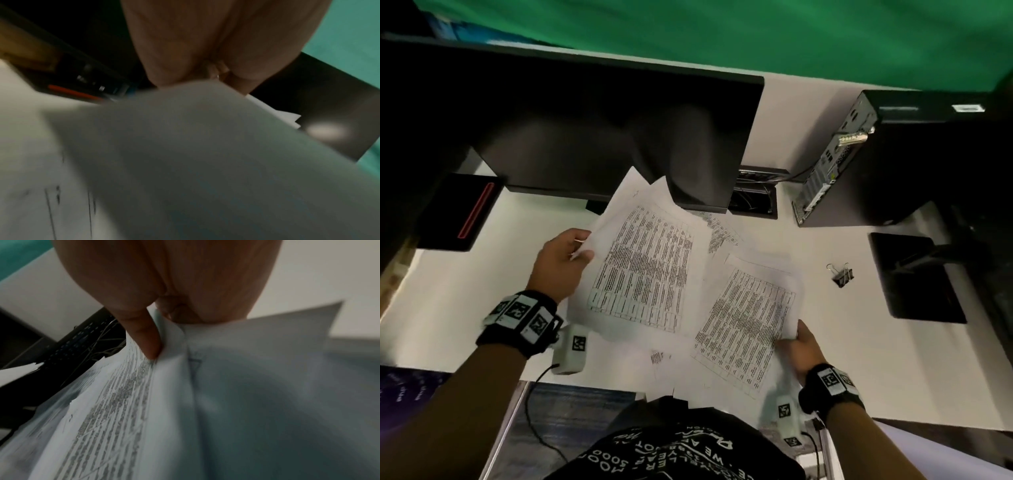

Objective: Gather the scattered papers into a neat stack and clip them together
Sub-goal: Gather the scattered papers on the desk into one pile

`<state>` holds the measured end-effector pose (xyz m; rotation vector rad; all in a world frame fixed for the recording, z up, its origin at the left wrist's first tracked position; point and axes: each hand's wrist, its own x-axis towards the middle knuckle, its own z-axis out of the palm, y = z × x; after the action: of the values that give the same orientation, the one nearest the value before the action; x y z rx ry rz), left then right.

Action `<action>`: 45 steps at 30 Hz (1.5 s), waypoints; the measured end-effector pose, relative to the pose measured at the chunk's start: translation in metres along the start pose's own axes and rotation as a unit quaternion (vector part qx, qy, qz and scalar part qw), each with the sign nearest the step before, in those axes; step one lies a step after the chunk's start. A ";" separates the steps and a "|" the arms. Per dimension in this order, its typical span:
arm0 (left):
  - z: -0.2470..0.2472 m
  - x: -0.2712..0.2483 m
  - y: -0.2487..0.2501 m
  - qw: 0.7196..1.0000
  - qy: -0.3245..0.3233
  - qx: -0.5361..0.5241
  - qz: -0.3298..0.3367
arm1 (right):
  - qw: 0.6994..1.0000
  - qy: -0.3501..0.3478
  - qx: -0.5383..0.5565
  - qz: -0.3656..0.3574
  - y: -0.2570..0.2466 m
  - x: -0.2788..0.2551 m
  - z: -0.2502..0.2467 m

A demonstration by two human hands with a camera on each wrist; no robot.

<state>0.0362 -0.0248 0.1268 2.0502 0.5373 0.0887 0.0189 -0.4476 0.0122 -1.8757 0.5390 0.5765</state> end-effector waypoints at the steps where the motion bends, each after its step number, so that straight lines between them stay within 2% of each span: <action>1: 0.003 -0.002 -0.003 0.998 -0.015 -0.052 -0.019 | 1.000 0.006 0.013 -0.004 0.000 -0.004 -0.004; 3: 0.012 -0.008 -0.010 0.991 -0.052 -0.109 -0.053 | 0.999 0.012 0.028 -0.010 0.009 -0.005 -0.012; 5: 0.026 -0.015 -0.020 0.983 -0.119 -0.104 -0.087 | 0.999 0.011 0.039 -0.003 0.017 -0.005 -0.018; 7: 0.040 -0.026 -0.032 0.976 -0.185 -0.011 -0.117 | 0.999 0.013 0.040 0.018 0.023 -0.005 -0.022; 9: 0.056 -0.035 -0.047 0.964 -0.193 0.106 -0.146 | 0.999 0.018 0.024 0.033 0.028 -0.005 -0.025; 11: 0.070 -0.040 -0.060 0.960 -0.199 0.099 -0.167 | 0.999 0.011 0.018 0.032 0.032 -0.003 -0.028; 16: 0.114 -0.033 -0.057 0.969 -0.199 -0.002 -0.145 | 0.998 0.025 0.033 0.043 0.034 0.005 -0.029; 20: 0.168 -0.041 -0.041 0.969 -0.223 0.048 -0.095 | 0.988 0.019 0.132 0.076 0.030 0.006 -0.028; 22: 0.191 -0.051 -0.031 0.959 -0.260 0.092 -0.062 | 0.990 0.031 0.116 0.074 0.034 0.008 -0.028; 23: 0.200 -0.054 -0.028 0.953 -0.271 0.133 -0.034 | 0.995 0.032 0.069 0.060 0.036 0.008 -0.028; 26: 0.207 -0.044 -0.028 0.954 -0.234 0.189 0.009 | 0.997 0.066 -0.024 0.019 0.042 0.008 -0.030; 28: 0.196 -0.021 -0.033 0.965 -0.178 0.191 -0.010 | 0.997 0.077 -0.019 0.024 0.045 0.009 -0.032; 30: 0.178 0.014 -0.041 0.970 -0.122 0.206 -0.048 | 0.996 0.087 -0.012 0.021 0.045 0.007 -0.034; 34: 0.139 0.078 -0.043 0.962 -0.030 0.233 -0.142 | 0.996 0.086 0.008 0.020 0.050 0.009 -0.034; 36: 0.128 0.101 -0.043 0.955 -0.047 0.258 -0.142 | 0.996 0.085 0.014 0.020 0.052 0.012 -0.034; 40: 0.125 0.127 -0.038 0.931 -0.117 0.334 -0.087 | 0.996 0.078 0.021 0.024 0.051 0.011 -0.034; 42: 0.126 0.130 -0.032 0.920 -0.116 0.370 -0.062 | 0.997 0.074 0.016 0.025 0.051 0.012 -0.034; 45: 0.130 0.126 -0.022 0.917 -0.127 0.370 -0.078 | 0.996 0.077 0.028 0.032 0.053 0.016 -0.035</action>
<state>0.1781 -0.0686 0.0212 2.6800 0.6261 -0.5522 0.0039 -0.5003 -0.0242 -1.8639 0.7125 0.4559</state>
